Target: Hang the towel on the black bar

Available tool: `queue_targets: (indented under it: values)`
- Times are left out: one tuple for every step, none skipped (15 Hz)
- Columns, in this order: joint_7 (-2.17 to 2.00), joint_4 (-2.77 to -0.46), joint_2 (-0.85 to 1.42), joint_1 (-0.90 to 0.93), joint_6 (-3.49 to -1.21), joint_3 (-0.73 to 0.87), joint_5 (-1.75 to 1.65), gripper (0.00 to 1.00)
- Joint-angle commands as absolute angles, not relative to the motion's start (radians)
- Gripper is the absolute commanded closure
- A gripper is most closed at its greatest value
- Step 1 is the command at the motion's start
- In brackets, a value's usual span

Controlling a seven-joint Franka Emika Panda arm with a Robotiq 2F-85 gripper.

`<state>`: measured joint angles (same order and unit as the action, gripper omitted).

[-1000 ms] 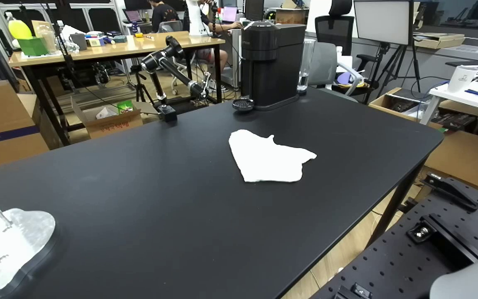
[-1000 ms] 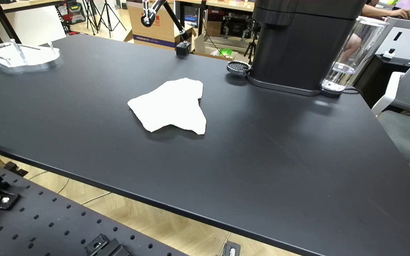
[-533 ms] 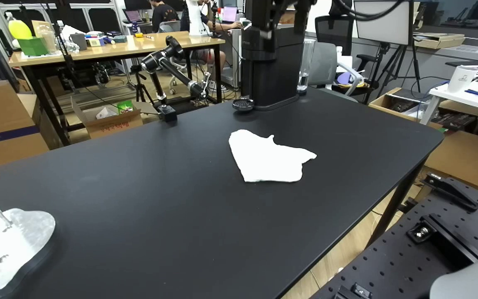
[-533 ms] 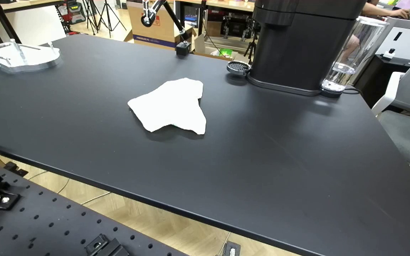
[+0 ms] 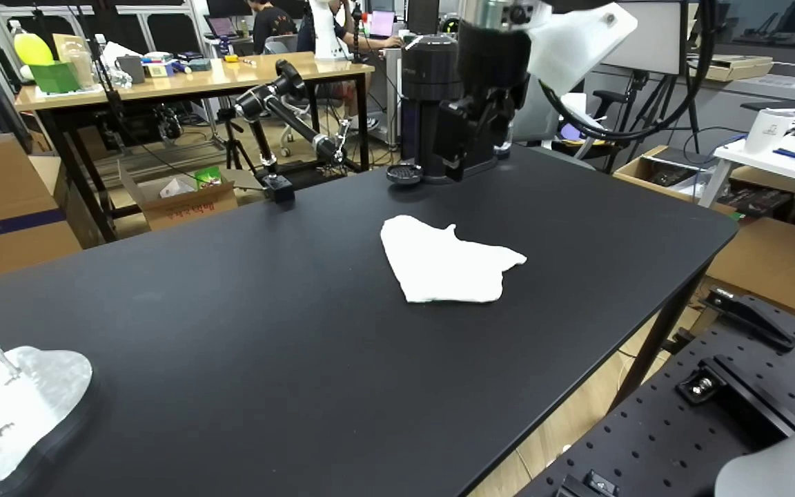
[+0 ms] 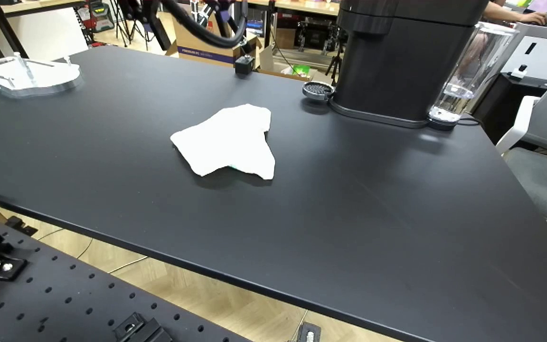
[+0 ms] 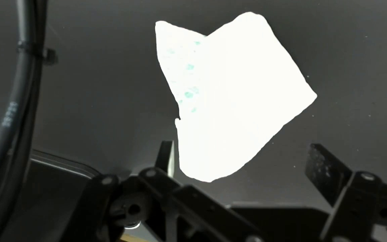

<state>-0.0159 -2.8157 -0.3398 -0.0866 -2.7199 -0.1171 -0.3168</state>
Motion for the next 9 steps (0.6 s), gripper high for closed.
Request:
queue_targets:
  values:
    - [-0.019, -2.813, -0.314, -0.088, -2.729, -0.108, -0.326, 0.0]
    - [-0.017, -2.807, -0.302, -0.086, -2.729, -0.106, -0.324, 0.0]
    - [-0.017, -2.801, -0.302, -0.083, -2.728, -0.106, -0.322, 0.0]
    - [-0.016, -2.8, -0.308, -0.079, -2.727, -0.107, -0.321, 0.0]
    - [-0.018, -2.8, -0.31, -0.072, -2.725, -0.108, -0.313, 0.0]
    - [-0.069, -2.798, -0.294, -0.108, -2.73, -0.131, -0.357, 0.0]
    - [-0.08, -2.79, -0.266, -0.114, -2.724, -0.132, -0.358, 0.0]
    - [-0.101, -2.778, -0.221, -0.131, -2.724, -0.134, -0.372, 0.0]
    - [-0.13, -2.769, -0.179, -0.15, -2.725, -0.136, -0.394, 0.0]
